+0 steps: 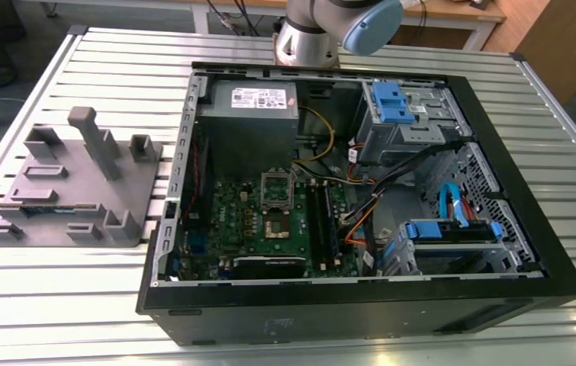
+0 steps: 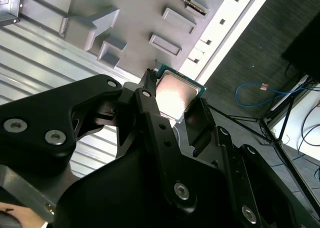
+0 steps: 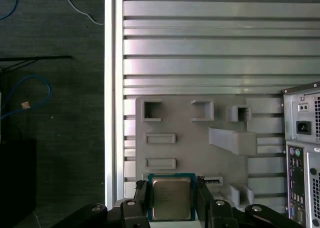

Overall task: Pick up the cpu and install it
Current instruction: 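Pick up the cpu and move it towards the insertion slot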

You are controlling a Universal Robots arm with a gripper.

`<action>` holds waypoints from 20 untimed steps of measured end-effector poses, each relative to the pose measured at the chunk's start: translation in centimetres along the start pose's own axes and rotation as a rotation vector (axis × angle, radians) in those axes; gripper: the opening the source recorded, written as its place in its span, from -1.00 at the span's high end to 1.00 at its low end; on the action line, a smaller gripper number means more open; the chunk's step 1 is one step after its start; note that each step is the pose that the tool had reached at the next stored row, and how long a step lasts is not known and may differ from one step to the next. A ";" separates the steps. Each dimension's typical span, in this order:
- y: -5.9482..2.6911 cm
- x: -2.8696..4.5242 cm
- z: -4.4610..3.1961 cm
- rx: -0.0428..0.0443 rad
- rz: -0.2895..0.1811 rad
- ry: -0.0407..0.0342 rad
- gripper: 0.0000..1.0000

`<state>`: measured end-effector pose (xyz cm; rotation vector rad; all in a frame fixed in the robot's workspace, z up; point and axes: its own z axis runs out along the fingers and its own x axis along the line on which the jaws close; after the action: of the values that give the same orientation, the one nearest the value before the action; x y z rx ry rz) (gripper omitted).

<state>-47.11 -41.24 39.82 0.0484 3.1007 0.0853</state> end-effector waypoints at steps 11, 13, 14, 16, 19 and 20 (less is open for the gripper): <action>0.01 -0.17 0.01 0.0049 0.000 0.0000 0.06; 0.01 -0.32 0.01 0.0053 0.000 0.0003 0.06; 0.02 -0.40 0.02 0.0054 0.000 0.0003 0.06; 0.02 -0.58 0.03 0.0055 0.000 0.0004 0.06; 0.03 -0.91 0.05 0.0057 0.000 0.0009 0.06; 0.04 -1.03 0.05 0.0058 0.000 0.0011 0.06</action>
<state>-46.07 -41.24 39.81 0.0483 3.1021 0.0764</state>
